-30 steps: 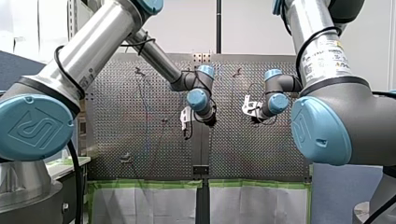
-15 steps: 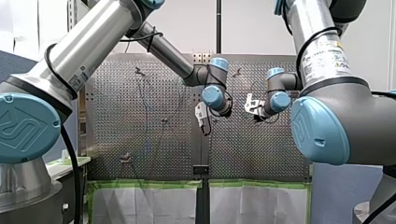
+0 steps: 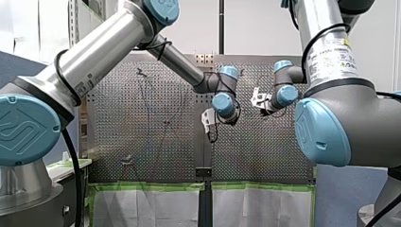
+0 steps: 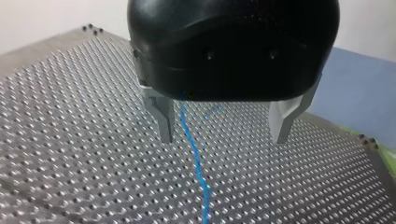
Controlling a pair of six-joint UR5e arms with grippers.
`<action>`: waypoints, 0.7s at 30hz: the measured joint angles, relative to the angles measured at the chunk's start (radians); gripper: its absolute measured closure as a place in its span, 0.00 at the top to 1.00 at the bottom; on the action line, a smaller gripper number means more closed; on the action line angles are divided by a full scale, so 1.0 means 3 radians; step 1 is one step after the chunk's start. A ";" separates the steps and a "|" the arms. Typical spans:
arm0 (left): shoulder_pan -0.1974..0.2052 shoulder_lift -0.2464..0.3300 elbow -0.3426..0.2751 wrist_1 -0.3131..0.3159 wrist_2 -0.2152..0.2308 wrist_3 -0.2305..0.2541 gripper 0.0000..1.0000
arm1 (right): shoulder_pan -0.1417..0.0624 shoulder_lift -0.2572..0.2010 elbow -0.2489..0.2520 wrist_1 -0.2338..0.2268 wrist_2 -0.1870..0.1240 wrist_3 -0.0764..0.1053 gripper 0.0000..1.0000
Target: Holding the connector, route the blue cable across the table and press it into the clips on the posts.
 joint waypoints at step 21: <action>-0.0111 -0.0376 0.0620 -0.0029 -0.0305 -0.0074 1.00 | 0.0010 0.0003 0.0024 -0.0001 -0.0020 0.0017 0.00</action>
